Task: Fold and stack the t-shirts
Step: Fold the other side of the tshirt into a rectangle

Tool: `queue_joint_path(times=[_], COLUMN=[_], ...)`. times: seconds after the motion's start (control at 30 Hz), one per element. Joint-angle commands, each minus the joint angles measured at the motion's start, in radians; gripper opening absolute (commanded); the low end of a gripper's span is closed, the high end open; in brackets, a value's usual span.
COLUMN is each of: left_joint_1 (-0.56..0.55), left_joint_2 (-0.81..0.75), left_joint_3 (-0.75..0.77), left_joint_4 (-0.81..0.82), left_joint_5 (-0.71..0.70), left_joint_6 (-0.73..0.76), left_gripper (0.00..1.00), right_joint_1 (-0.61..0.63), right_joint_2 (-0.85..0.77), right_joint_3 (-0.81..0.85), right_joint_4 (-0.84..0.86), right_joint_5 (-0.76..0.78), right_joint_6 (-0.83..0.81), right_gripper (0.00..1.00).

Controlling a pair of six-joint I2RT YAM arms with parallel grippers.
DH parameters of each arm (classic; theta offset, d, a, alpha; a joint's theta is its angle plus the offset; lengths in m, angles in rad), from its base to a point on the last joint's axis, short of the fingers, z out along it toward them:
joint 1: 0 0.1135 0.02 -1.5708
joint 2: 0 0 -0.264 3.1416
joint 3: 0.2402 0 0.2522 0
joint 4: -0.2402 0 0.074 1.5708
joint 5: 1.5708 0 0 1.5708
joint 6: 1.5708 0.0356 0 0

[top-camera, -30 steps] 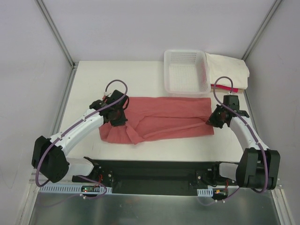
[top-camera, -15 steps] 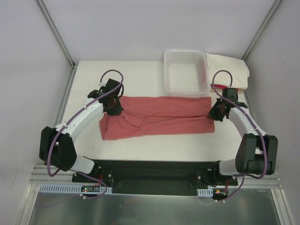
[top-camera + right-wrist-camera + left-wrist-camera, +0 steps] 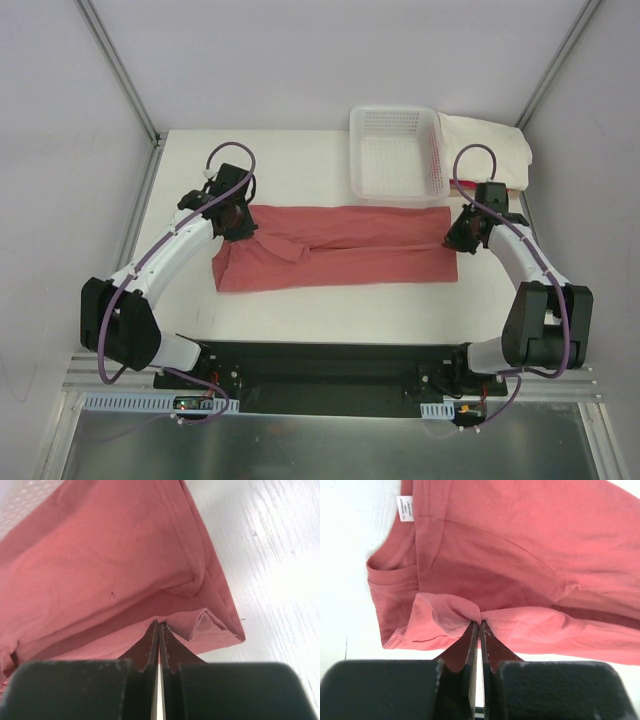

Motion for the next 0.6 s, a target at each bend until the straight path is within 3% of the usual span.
queue_joint_path(times=[0.0,0.23,0.37,0.4,0.47,0.5,0.57], left_joint_1=[0.025,0.048,0.068,0.072,0.075,0.075,0.075], left_joint_2=[0.055,0.210,0.337,0.357,0.391,0.388,0.344], left_joint_3=[0.059,0.134,0.211,0.251,0.281,0.298,0.289], left_joint_4=[0.022,0.053,0.062,0.063,0.056,0.056,0.059], left_joint_5=[0.000,-0.045,-0.043,-0.034,-0.040,-0.039,-0.013], left_joint_6=[0.021,0.021,0.037,0.056,0.060,0.062,0.053], left_gripper=[0.00,0.00,0.21,0.36,0.68,0.84,0.97], right_joint_1=[0.003,0.003,0.005,0.005,0.013,0.019,0.032], right_joint_2=[0.053,0.176,0.257,0.265,0.261,0.249,0.195], right_joint_3=[0.070,0.135,0.186,0.201,0.215,0.209,0.189], right_joint_4=[0.025,0.035,0.037,0.013,-0.017,-0.033,-0.046], right_joint_5=[0.021,0.043,0.057,0.057,0.057,0.057,0.109], right_joint_6=[-0.014,0.001,-0.003,-0.008,-0.008,-0.011,-0.016], right_gripper=[0.01,0.02,0.13,0.29,0.43,0.64,0.90])
